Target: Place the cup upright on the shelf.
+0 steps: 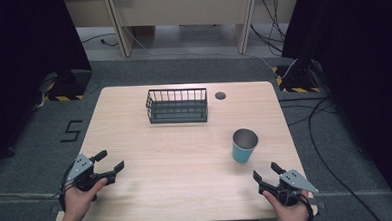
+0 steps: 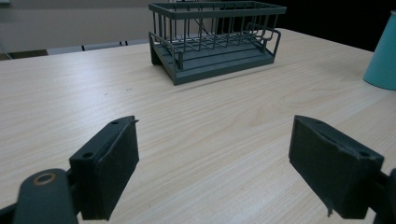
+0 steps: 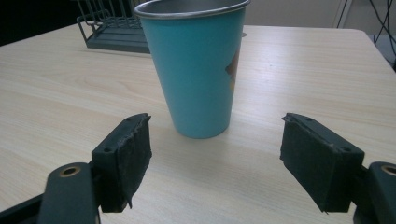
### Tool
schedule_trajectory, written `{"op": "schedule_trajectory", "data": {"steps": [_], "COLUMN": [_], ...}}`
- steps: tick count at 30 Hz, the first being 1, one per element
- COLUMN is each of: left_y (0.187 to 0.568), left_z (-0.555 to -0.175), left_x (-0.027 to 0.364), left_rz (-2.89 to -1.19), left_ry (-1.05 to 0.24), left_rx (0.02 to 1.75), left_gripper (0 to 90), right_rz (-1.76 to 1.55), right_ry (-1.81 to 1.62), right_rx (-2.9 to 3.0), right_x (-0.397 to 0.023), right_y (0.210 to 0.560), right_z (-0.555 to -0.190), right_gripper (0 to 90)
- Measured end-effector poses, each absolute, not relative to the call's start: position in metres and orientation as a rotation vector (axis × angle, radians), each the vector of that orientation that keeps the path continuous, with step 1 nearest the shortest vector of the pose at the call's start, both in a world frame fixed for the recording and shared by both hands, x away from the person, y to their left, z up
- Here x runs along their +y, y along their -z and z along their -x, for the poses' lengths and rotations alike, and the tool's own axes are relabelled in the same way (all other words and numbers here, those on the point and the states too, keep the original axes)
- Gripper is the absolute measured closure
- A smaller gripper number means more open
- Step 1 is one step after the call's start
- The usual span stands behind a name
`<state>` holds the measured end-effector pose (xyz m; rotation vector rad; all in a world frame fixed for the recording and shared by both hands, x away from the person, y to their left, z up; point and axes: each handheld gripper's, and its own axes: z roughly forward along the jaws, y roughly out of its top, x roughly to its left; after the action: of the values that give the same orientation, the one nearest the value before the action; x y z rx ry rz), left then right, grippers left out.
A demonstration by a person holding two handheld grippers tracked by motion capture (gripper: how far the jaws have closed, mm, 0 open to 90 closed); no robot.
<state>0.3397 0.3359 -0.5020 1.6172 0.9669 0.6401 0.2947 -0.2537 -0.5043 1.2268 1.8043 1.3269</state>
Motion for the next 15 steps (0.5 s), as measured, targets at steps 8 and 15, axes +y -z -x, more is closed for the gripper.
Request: {"op": "schedule_trajectory", "data": {"steps": [8,15], "left_y": [0.5018,0.5024], "left_z": [-0.3404,-0.3407], "left_x": [0.3378,0.3381], "left_rz": [-1.617,-1.617], "left_ry": [-0.668,-0.665], "left_rx": [0.968,0.969], "left_gripper": [15.5,15.5], "right_rz": [-1.222,-1.228], "right_ry": [-1.354,-1.351], "right_rx": [1.791,1.789], "right_x": [-0.2515,-0.2485], "right_y": [0.5029,0.4999], "right_z": [-0.2990,-0.3054], "right_gripper": [21.9,20.7]}}
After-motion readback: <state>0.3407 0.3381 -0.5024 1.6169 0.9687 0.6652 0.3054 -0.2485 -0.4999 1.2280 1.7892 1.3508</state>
